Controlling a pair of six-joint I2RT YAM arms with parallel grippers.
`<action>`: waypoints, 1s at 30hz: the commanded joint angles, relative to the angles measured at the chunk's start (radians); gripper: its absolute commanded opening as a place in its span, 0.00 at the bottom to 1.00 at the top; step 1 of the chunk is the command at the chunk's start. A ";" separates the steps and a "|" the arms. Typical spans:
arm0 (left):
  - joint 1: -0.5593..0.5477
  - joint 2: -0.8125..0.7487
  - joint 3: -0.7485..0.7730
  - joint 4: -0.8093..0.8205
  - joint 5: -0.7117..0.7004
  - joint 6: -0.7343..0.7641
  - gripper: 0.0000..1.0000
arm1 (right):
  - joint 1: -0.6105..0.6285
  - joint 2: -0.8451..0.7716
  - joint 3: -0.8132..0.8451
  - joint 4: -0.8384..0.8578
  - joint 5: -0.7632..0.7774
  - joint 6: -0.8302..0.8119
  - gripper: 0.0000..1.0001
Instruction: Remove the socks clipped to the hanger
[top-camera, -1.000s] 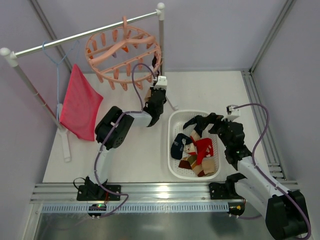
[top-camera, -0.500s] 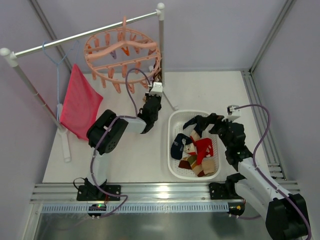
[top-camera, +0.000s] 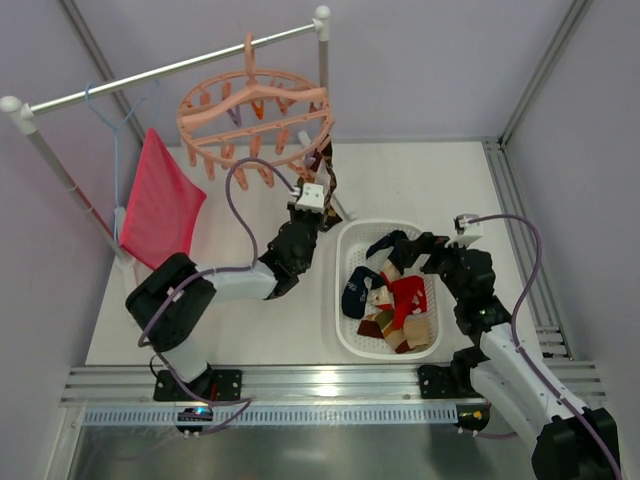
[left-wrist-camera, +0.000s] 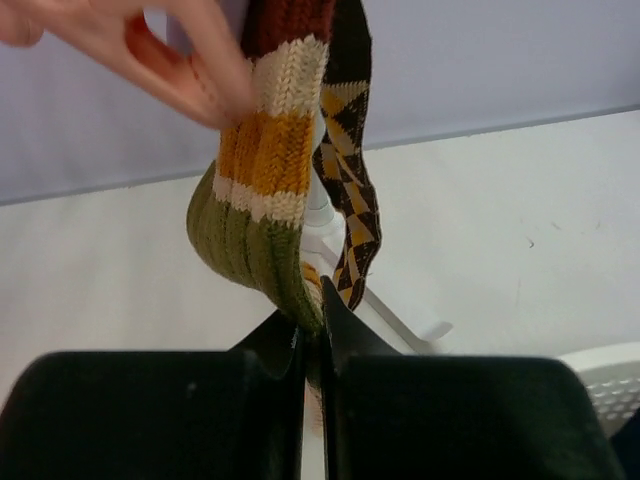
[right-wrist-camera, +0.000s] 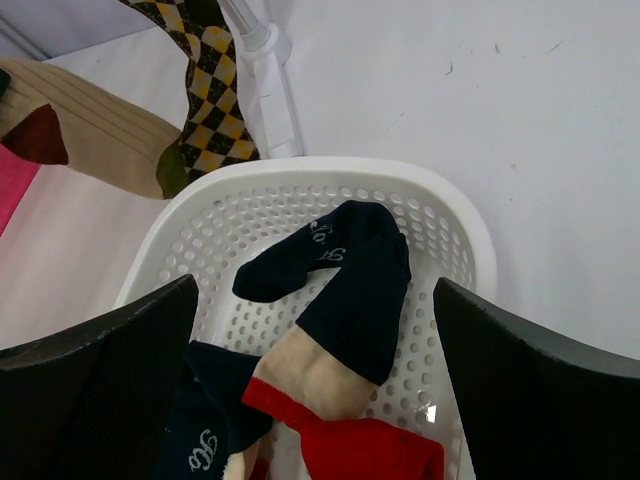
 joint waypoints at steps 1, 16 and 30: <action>-0.043 -0.112 -0.039 0.081 -0.047 0.031 0.00 | -0.005 -0.051 0.045 -0.028 -0.019 -0.016 1.00; -0.106 -0.589 -0.194 -0.221 -0.003 -0.018 0.00 | -0.002 0.033 0.035 0.039 -0.110 0.033 1.00; -0.141 -0.806 -0.326 -0.373 -0.007 -0.041 0.00 | 0.287 0.133 0.108 0.112 0.047 0.041 1.00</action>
